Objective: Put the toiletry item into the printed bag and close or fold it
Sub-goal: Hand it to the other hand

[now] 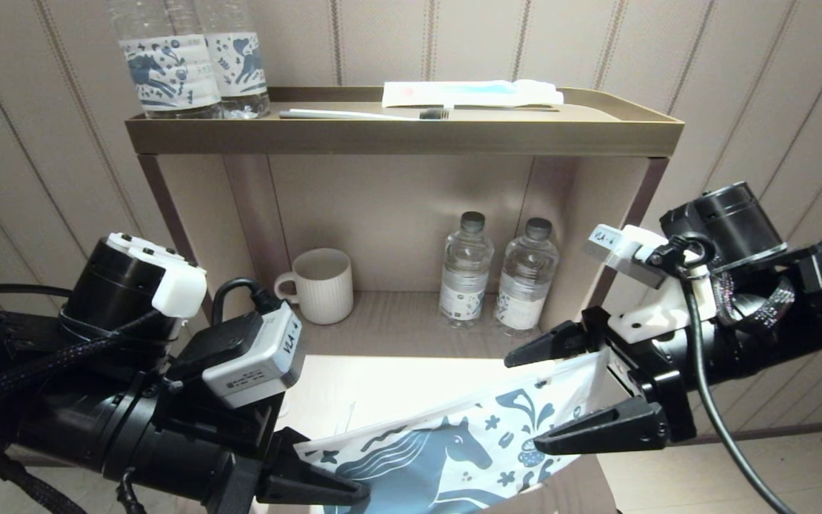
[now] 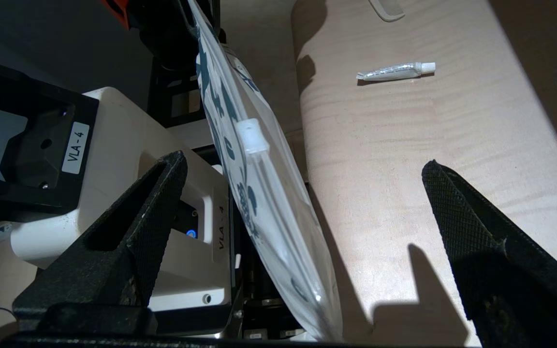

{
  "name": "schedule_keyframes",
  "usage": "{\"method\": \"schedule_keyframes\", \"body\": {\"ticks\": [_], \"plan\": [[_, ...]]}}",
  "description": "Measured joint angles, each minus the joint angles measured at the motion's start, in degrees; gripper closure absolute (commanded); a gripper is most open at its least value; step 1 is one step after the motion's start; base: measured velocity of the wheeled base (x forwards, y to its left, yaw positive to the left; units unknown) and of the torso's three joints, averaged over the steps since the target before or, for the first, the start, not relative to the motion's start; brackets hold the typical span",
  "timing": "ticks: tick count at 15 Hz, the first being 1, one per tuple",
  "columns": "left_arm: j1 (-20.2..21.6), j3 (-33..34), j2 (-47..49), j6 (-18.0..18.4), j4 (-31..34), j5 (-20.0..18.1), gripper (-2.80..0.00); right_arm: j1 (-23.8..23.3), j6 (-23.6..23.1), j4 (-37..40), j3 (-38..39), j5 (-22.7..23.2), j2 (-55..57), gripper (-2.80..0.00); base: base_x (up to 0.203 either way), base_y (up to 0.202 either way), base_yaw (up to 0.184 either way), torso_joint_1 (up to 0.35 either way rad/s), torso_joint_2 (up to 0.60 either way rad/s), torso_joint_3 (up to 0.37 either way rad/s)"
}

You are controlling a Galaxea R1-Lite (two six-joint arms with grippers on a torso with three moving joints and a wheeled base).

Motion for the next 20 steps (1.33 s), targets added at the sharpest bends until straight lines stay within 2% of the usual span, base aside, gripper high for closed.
{"method": "schedule_keyframes", "body": {"ticks": [20], "plan": [[-0.02, 0.06, 0.13, 0.0, -0.01, 0.0, 0.0, 0.3, -0.02, -0.23, 1.04, 0.09, 0.07, -2.8, 0.0, 0.0, 0.0, 0.0, 0.0, 0.0]]}}
